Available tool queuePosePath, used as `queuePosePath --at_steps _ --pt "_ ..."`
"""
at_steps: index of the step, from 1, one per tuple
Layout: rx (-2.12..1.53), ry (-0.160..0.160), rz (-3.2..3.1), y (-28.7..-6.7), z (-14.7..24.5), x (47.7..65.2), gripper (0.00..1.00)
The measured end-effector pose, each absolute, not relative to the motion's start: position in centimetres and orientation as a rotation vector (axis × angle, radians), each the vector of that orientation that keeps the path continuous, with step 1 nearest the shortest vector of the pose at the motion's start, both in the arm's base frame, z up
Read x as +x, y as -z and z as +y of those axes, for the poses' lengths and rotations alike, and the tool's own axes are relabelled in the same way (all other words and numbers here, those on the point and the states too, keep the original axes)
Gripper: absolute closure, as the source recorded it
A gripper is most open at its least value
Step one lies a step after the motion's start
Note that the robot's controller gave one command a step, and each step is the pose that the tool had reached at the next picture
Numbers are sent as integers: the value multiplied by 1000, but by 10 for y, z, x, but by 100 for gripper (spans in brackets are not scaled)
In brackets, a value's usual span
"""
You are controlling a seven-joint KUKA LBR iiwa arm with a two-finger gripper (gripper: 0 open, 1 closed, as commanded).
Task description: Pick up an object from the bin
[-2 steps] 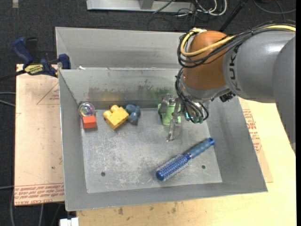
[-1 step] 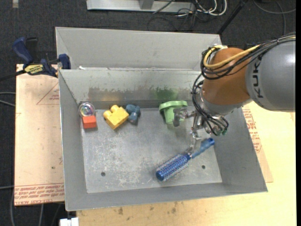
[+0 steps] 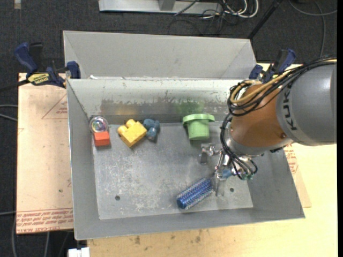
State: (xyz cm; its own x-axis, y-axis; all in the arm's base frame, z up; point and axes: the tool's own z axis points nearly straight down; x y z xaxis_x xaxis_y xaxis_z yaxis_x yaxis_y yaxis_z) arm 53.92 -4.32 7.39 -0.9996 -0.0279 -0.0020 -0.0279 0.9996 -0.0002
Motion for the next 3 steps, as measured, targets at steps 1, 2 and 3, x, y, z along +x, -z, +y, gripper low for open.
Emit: queuePosePath --at_steps 1,2,3 --pt "-218 -2 3134 -71 5 504 0" --pt "-215 -1 3133 -70 4 504 100" --pt "-270 0 3122 -219 13 489 100"
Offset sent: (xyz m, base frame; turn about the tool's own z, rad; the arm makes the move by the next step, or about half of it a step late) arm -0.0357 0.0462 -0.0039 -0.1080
